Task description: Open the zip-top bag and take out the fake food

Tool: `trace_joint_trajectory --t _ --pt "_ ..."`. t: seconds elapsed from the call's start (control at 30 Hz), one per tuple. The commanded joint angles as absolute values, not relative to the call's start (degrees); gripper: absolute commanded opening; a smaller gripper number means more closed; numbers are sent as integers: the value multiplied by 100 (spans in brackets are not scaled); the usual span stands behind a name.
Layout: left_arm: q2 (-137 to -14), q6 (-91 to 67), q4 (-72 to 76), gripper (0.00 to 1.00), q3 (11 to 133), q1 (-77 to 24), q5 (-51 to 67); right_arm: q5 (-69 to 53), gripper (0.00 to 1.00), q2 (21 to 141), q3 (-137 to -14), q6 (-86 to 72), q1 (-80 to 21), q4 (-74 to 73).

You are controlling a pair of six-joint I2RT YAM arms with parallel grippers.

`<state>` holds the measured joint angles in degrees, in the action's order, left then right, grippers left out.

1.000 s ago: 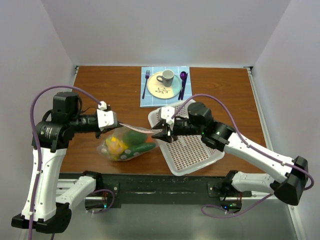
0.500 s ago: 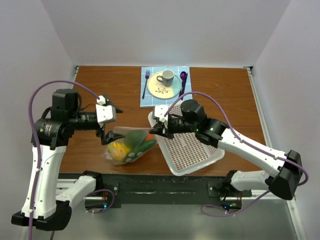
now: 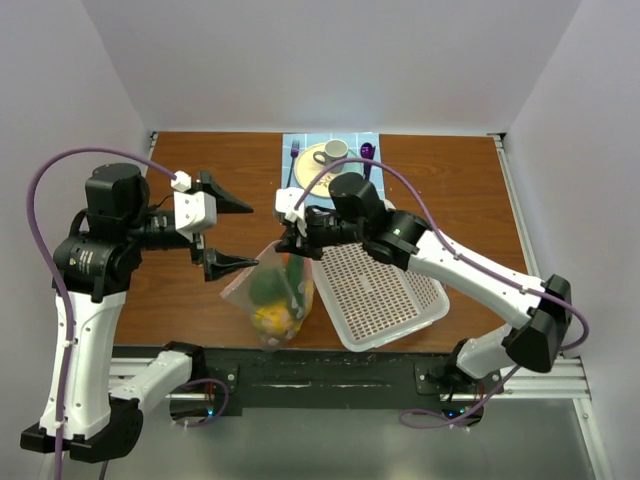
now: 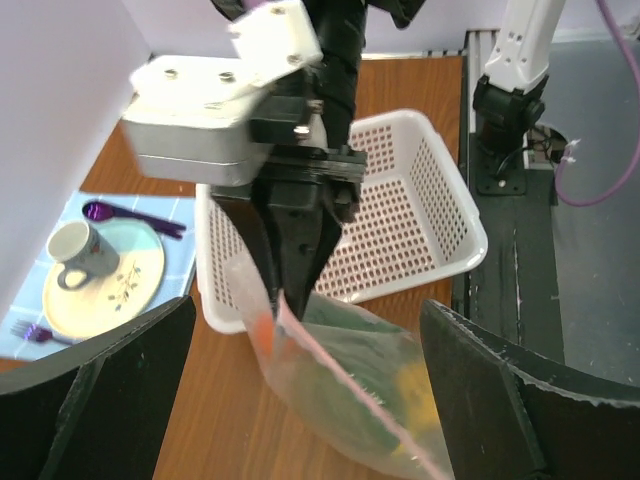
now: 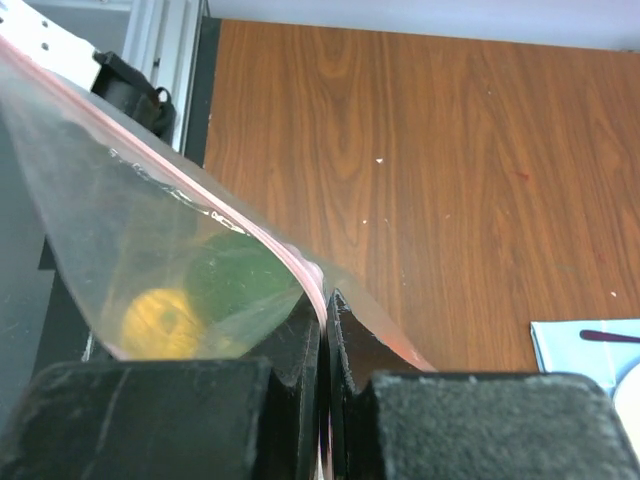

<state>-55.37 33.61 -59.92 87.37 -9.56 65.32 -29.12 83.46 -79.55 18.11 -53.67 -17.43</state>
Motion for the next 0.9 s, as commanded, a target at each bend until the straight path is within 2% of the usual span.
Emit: trace_joint_trajectory --t 0.0,0.2,0.3,0.4,0.47,0.57,0.63,0.67,0.77,0.8,0.83,0.87 --pt "-5195 3085 -5592 100 8150 -993 5934 -2472 1 8814 -8874 1811 -5475 -1889" --pt "-5299 2978 -5545 100 8068 -1002 5090 -1741 0 9755 -10115 1820 -5695 -2530" --pt "-5318 3339 -5555 94 7745 -1002 4484 -1705 0 9888 -10415 1819 -5739 -2689" --pt "-5186 3725 -5380 83 7305 -1002 3921 -1635 0 9827 -10398 1907 -5757 -2707" --pt "-5054 3796 -5187 80 7033 -1002 3544 -1565 0 9721 -10267 1977 -5757 -2707" --pt "-4905 3893 -4984 78 6847 -1002 3384 -1590 0 9475 -10056 2030 -5757 -2716" --pt "-4869 3920 -4896 72 6812 -1002 3489 -1739 0 9308 -9967 1995 -5757 -2698" --pt "-4887 3894 -4809 69 6820 -1002 3681 -1906 1 9282 -9897 1934 -5757 -2681" --pt "-5123 3736 -4703 46 6995 -1002 4137 -2065 6 9237 -9783 1776 -5766 -2567" --pt "-5202 3640 -4702 30 7048 -1002 4279 -2083 9 9229 -9739 1741 -5766 -2445" --pt "-5351 3586 -4685 24 7101 -1002 4393 -2074 14 9168 -9677 1697 -5774 -2356" --pt "-5413 3551 -4667 19 7171 -1002 4664 -2066 23 9123 -9529 1592 -5774 -2129"
